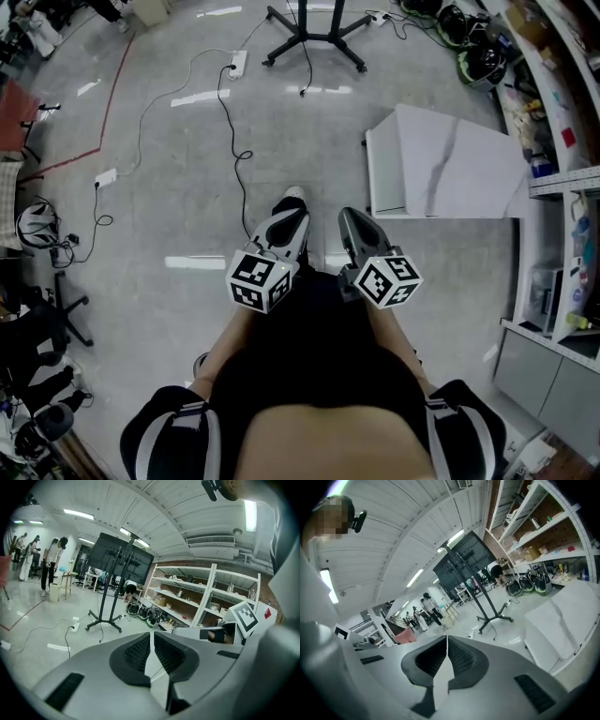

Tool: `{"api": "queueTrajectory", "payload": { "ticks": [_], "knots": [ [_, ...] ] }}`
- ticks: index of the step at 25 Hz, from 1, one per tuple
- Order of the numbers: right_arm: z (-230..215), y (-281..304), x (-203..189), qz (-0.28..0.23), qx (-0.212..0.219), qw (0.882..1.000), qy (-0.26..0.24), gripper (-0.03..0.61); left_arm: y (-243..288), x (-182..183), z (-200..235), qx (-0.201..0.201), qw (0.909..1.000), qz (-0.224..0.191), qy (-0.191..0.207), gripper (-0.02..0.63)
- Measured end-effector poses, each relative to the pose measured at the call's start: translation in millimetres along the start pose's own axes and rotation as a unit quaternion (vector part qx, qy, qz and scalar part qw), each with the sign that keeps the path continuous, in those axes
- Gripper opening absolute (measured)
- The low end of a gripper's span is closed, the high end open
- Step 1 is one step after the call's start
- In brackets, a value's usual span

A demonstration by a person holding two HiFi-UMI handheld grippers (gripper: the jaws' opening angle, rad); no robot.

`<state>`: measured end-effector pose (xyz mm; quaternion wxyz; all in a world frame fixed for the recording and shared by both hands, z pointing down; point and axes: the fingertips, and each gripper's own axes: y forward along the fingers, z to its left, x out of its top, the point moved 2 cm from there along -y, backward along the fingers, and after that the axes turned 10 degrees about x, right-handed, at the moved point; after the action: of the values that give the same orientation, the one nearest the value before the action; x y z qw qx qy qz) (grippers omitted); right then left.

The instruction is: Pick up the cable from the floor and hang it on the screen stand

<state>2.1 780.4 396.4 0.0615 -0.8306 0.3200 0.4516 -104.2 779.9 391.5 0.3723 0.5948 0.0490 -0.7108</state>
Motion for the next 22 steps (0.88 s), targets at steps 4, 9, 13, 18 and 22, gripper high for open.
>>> {"api": "queueTrajectory", "payload": {
  "ticks": [4, 9, 13, 18, 22],
  "knots": [
    [-7.7, 5.9, 3.7, 0.013, 0.002, 1.0, -0.017, 0.026, 16.5, -0.9, 1.9, -0.005, 0.9999, 0.015, 0.004, 0.023],
    [-14.5, 20.8, 15.7, 0.022, 0.049, 0.999, 0.003, 0.026, 45.6, 12.9, 7.1, -0.008, 0.9998, 0.018, -0.002, 0.023],
    [-27.7, 41.1, 37.3, 0.012, 0.066, 0.998, -0.021, 0.026, 75.9, 29.2, 18.3, -0.009, 0.9999, 0.013, -0.003, 0.023],
    [-47.0, 79.6, 67.6, 0.023, 0.065, 0.997, -0.04, 0.026, 110.6, 60.2, 39.6, -0.008, 0.9999, 0.011, 0.005, 0.023],
    [-57.7, 117.9, 97.2, 0.021, 0.07, 0.996, -0.051, 0.026, 135.5, 91.2, 62.5, 0.0, 0.9997, 0.0, 0.024, 0.023]
  ]
}}
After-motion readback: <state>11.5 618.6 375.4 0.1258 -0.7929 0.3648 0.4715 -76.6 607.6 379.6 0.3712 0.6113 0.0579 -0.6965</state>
